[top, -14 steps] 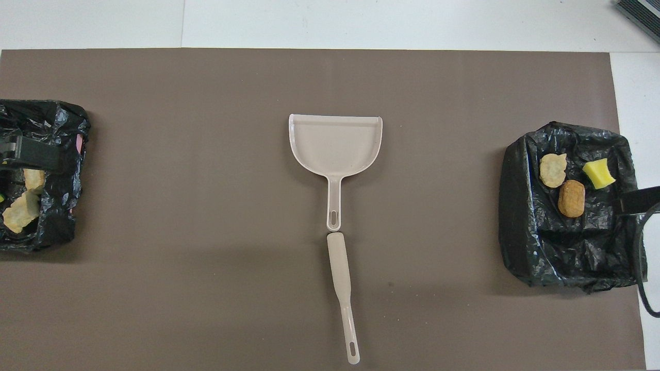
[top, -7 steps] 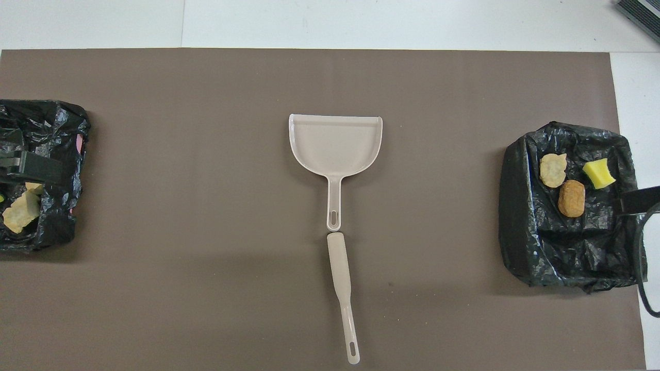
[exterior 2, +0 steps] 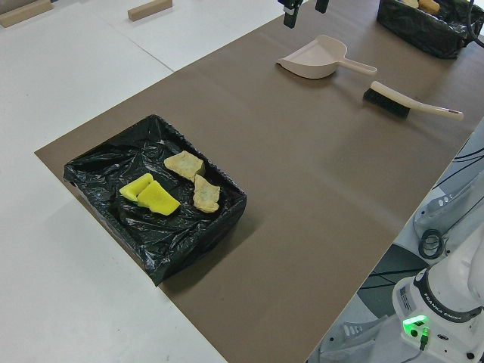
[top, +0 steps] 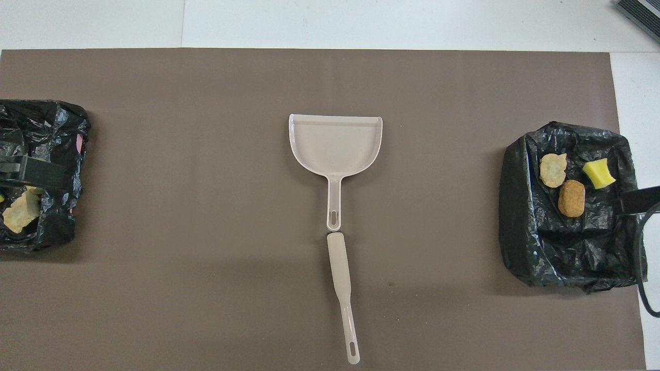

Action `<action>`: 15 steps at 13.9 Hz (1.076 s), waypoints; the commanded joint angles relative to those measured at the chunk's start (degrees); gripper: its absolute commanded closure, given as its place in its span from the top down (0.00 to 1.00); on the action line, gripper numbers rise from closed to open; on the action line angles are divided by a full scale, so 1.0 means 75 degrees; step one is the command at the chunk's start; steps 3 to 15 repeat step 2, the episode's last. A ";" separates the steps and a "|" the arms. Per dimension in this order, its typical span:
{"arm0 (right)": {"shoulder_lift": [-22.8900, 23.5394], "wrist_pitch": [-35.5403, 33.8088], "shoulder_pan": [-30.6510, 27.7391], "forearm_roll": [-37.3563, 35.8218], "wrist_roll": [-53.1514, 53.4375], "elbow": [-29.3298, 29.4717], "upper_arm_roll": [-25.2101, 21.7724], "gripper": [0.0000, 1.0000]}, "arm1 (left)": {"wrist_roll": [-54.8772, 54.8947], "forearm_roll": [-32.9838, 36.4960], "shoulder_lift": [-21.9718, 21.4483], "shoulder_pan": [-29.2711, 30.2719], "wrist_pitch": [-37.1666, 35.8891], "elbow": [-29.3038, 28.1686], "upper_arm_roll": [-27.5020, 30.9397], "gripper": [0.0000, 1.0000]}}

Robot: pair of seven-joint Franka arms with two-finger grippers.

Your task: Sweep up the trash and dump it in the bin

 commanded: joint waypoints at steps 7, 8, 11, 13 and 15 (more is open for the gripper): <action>-0.0131 -0.0045 -0.0023 -0.0027 -0.0202 -0.0119 0.0013 1.00 | -0.0023 -0.0040 -0.0144 -0.0100 -0.0007 -0.0136 0.0084 1.00; -0.0131 -0.0045 -0.0023 -0.0027 -0.0202 -0.0119 0.0013 1.00 | -0.0023 -0.0040 -0.0144 -0.0100 -0.0007 -0.0136 0.0084 1.00; -0.0131 -0.0045 -0.0023 -0.0027 -0.0202 -0.0119 0.0013 1.00 | -0.0023 -0.0040 -0.0144 -0.0100 -0.0007 -0.0136 0.0084 1.00; -0.0131 -0.0045 -0.0023 -0.0027 -0.0202 -0.0119 0.0013 1.00 | -0.0023 -0.0040 -0.0144 -0.0100 -0.0007 -0.0136 0.0084 1.00; -0.0131 -0.0045 -0.0023 -0.0027 -0.0202 -0.0119 0.0013 1.00 | -0.0023 -0.0040 -0.0144 -0.0100 -0.0007 -0.0136 0.0084 1.00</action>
